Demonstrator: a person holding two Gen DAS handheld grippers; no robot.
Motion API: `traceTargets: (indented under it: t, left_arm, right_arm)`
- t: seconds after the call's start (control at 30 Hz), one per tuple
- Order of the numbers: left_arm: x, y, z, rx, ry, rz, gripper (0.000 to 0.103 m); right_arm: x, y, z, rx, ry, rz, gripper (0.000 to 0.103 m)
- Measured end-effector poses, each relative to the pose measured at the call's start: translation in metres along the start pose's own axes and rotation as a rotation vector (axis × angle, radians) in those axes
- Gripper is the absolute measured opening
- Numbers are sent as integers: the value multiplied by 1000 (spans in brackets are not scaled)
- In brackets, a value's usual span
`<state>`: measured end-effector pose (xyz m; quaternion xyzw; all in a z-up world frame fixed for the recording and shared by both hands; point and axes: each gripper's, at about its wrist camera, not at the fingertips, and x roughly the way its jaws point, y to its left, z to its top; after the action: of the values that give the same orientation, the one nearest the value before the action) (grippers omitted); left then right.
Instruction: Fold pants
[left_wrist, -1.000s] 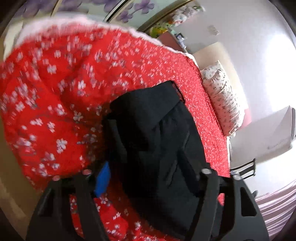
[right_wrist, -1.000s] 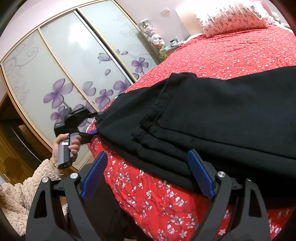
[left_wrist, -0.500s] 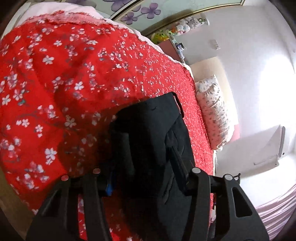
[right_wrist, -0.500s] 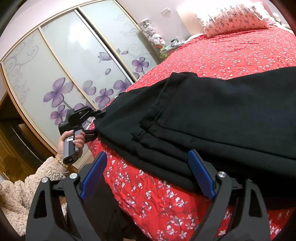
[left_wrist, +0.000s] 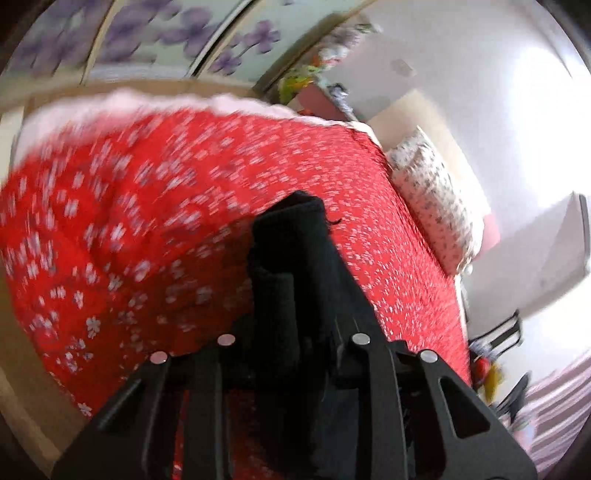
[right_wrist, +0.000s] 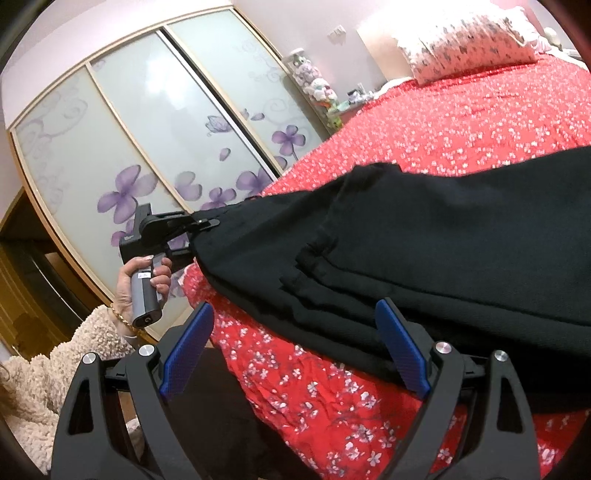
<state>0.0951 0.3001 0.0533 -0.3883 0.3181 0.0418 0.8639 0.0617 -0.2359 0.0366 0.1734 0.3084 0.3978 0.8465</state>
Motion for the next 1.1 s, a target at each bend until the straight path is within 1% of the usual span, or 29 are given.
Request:
traceTargets:
  t: [0.1,0.17,0.2,0.23,0.27,0.33,0.4,0.57,0.6,0.67,0.73,0.8,0.9,0.97,1.0,1.07,1.1]
  left_arm:
    - [-14,-44,0,132,-28,13,24]
    - [-25,-67,-5,193,-45,5,24]
    - [-31,-88,-7,243,-59,-8,24]
    - [-35,-99,-9,268,-66,-17,24]
    - [-41,-119,-13,310,-77,-34,24]
    - [-50,-149,-21,363,-91,-60,24]
    - [-60,-183,-33,420,-96,-107,24]
    - [-67,-250,-69,529,-69,-198,23]
    - [-66,-264,-79,552,-56,-217,23]
    - [-61,-280,-98,582,-30,-245,23]
    - [-53,-300,-122,609,13,-281,23]
    - [-40,-316,-149,632,69,-313,23]
    - [-15,-333,-194,667,143,-338,23]
    - [4,-335,-221,672,206,-341,23]
    - [18,-337,-234,664,254,-335,23]
    - [40,-338,-250,634,326,-323,23]
    - [48,-340,-257,622,349,-319,23]
  right_arm:
    - [-11,0,3,8,-42,9,91]
    - [-22,-3,5,23,-82,9,91]
    - [-26,-5,6,32,-101,8,91]
    - [-31,-7,7,43,-121,7,91]
    - [-37,-10,9,57,-145,4,91]
    - [-48,-16,12,80,-185,1,91]
    - [-61,-23,14,110,-231,-3,91]
    - [-90,-38,14,183,-348,-36,91]
    - [-96,-42,14,200,-373,-47,91]
    - [-111,-50,12,242,-436,-79,91]
    - [-126,-58,9,280,-497,-116,91]
    - [-147,-66,4,322,-579,-182,91]
    - [-174,-76,-5,380,-684,-269,92]
    - [-187,-81,-11,417,-732,-302,94]
    - [-191,-85,-13,432,-743,-307,94]
    - [-195,-91,-16,463,-747,-306,94]
    - [-196,-93,-17,471,-747,-312,94]
